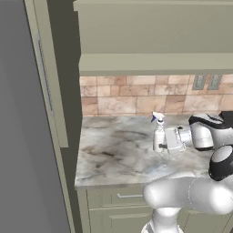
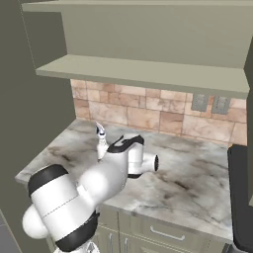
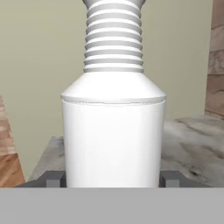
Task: Move the cutting board and knife to the sink. Then move spray from the cabinet to the counter.
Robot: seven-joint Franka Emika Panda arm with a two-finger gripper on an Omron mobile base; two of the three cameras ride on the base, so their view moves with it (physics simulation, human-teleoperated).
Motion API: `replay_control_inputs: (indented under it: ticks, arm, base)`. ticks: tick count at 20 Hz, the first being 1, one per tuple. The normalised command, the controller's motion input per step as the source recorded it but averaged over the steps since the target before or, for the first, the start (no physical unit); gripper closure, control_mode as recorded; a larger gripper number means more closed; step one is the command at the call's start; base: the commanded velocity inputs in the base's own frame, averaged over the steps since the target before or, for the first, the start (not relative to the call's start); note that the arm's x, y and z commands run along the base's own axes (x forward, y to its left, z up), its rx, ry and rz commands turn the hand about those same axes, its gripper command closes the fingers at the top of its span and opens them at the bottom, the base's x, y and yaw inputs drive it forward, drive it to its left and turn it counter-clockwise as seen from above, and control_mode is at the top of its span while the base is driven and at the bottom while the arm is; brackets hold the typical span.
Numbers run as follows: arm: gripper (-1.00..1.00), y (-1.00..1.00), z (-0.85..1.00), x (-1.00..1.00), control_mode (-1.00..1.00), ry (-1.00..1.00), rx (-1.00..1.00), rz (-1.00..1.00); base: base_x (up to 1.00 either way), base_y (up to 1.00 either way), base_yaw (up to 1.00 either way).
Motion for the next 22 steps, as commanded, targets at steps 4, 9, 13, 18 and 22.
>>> replay_control_inputs:
  ticks: [4, 9, 13, 18, 22]
  arm:
    - [1.00, 0.00, -0.25, 0.00, -1.00, -0.09, 0.00, 0.00]
    - [1.00, 0.00, -0.20, 0.02, -1.00, -0.11, 0.00, 0.00]
    - [1.00, 0.00, -0.24, 0.00, -1.00, -0.11, 0.00, 0.00]
    - [1.00, 0.00, -0.19, 0.03, -1.00, -0.11, 0.00, 0.00]
    - [1.00, 0.00, -0.15, 0.08, -1.00, -0.06, 0.00, 0.00]
  base:
    - [0.00, 0.00, 0.00]
    - [0.00, 0.00, 0.00]
    - [0.00, 0.00, 0.00]
    - [0.00, 0.00, 0.00]
    - [0.00, 0.00, 0.00]
